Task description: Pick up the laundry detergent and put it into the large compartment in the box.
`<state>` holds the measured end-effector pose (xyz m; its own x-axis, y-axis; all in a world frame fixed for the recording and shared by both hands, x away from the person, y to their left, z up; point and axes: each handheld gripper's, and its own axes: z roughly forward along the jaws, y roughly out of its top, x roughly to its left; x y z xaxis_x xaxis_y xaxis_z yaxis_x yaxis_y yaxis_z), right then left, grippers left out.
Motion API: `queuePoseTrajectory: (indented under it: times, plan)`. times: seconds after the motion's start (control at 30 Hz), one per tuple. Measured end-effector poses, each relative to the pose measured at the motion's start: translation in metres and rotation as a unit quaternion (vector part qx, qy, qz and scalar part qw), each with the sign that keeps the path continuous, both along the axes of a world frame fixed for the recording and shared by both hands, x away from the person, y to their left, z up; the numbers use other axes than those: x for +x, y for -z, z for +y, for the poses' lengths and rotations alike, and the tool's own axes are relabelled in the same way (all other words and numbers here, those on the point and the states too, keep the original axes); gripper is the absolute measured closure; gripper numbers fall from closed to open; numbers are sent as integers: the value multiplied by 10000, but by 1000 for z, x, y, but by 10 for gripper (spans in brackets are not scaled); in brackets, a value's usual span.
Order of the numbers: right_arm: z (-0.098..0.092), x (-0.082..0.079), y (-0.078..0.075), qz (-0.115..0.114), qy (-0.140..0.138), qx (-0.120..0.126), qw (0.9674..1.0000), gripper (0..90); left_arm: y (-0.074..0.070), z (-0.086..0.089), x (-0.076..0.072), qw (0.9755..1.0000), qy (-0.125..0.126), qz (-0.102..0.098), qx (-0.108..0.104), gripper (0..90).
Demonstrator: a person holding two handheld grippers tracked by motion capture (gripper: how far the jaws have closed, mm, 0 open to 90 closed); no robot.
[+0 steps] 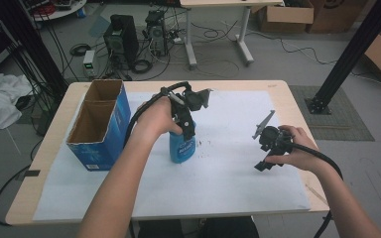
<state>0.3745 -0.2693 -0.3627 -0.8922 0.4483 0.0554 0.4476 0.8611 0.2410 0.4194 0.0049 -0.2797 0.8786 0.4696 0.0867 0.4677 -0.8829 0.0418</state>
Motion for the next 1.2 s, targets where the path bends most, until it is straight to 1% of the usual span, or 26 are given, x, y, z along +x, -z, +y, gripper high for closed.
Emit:
queuePoseTrajectory:
  times: [0.07, 0.3, 0.37, 0.5, 0.93, 1.2]
  plan:
    - [0, 0, 0, -4, -12, 20, 10000, 175, 2, -1, 0, 10000, 41, 17, -2, 86]
    - [-1, 0, 1, 6, -15, 25, 10000, 175, 7, -1, 0, 10000, -29, 26, 44, 94]
    - [0, 0, 1, 12, -10, 16, 10000, 175, 8, -1, 1, 10000, -11, 82, 22, 120]
    - [0, -1, 0, 5, -18, 18, 10000, 175, 10, -1, 2, 9999, -56, 146, 1, 129]
    - [0, -1, 0, 2, -14, 8, 10000, 175, 12, 0, 3, 9997, -150, 197, 47, 158]
    - [-1, 0, 0, 8, -20, 7, 10000, 176, 13, 0, 5, 9995, -211, 250, 11, 169]
